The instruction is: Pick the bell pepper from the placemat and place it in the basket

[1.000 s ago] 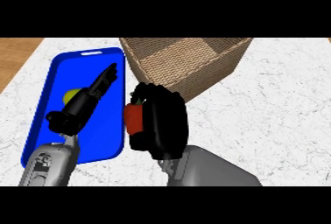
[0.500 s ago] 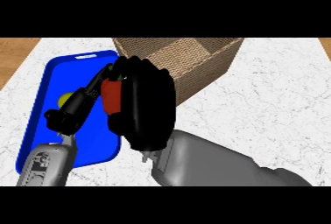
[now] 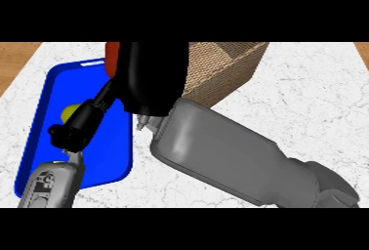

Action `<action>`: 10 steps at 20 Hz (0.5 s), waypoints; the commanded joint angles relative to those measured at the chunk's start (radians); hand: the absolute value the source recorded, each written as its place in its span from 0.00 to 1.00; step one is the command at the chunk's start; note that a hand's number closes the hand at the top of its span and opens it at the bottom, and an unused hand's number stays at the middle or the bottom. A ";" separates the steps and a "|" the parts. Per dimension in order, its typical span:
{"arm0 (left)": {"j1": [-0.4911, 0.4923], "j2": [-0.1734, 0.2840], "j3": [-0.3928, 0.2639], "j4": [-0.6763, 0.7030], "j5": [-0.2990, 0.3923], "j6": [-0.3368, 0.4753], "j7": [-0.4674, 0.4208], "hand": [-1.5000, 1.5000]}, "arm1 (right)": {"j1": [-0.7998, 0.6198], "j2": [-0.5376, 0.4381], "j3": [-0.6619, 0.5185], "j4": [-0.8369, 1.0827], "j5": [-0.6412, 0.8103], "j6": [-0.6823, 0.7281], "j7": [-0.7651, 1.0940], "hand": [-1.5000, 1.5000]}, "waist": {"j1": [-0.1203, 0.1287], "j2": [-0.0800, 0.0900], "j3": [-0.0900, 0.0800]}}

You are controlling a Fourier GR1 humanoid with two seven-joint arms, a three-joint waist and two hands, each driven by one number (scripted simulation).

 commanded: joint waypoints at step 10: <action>-0.019 0.035 0.049 0.005 0.025 -0.012 -0.010 0.50 | -0.249 0.013 -0.233 0.375 0.127 -0.178 0.189 1.00 | -0.026 0.016 0.001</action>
